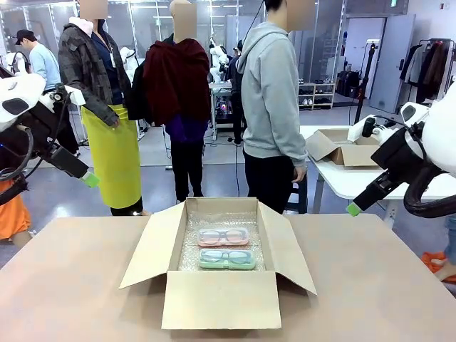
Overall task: Pack the glasses set securely to prepare it for shipping.
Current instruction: Position the Package Box on the left side of the table.
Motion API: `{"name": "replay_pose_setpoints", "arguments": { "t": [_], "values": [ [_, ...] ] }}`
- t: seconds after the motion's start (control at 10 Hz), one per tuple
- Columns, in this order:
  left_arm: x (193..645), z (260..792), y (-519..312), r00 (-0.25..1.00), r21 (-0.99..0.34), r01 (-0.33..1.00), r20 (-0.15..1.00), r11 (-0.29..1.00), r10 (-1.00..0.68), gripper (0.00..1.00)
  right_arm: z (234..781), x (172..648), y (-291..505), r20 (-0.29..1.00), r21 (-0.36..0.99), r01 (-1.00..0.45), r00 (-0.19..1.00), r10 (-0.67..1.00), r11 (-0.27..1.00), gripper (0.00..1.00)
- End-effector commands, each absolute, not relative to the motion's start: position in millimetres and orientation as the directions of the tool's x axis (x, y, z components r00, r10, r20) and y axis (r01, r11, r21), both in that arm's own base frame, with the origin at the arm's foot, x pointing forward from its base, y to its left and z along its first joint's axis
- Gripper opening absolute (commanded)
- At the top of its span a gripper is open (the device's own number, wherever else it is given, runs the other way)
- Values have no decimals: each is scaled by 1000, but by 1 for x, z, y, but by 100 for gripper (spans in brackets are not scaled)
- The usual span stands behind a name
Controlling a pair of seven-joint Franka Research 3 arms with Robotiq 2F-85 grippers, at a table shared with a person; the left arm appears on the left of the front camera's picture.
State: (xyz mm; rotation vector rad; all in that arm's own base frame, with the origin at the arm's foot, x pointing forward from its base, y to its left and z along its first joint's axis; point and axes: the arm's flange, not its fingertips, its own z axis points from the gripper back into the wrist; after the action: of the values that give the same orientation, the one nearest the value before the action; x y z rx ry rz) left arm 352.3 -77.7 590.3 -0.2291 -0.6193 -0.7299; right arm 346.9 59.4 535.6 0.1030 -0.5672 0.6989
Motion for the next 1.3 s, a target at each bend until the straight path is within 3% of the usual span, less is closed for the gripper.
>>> {"name": "replay_pose_setpoints", "arguments": {
  "t": [0.0, 0.5, 0.6, 1.0, 1.2],
  "values": [
    [357, 594, -75, 566, 11, 688, 617, 726, -546, 100, 538, 343, 59, 514, -110, -635, 622, 591, 765, 100],
    [425, 521, -54, 806, -287, 531, 462, 798, -370, 100, 538, 343, 59, 514, -110, -635, 622, 591, 765, 100],
    [443, 493, -48, 858, -415, 485, 397, 770, -327, 100, 538, 343, 59, 514, -110, -635, 622, 591, 765, 100],
    [471, 424, -32, 922, -700, 385, 310, 601, -230, 100, 538, 343, 59, 514, -110, -635, 622, 591, 765, 100],
    [477, 396, -27, 940, -740, 339, 287, 581, -183, 100, 538, 343, 59, 514, -110, -635, 622, 591, 765, 100]
  ]
}}
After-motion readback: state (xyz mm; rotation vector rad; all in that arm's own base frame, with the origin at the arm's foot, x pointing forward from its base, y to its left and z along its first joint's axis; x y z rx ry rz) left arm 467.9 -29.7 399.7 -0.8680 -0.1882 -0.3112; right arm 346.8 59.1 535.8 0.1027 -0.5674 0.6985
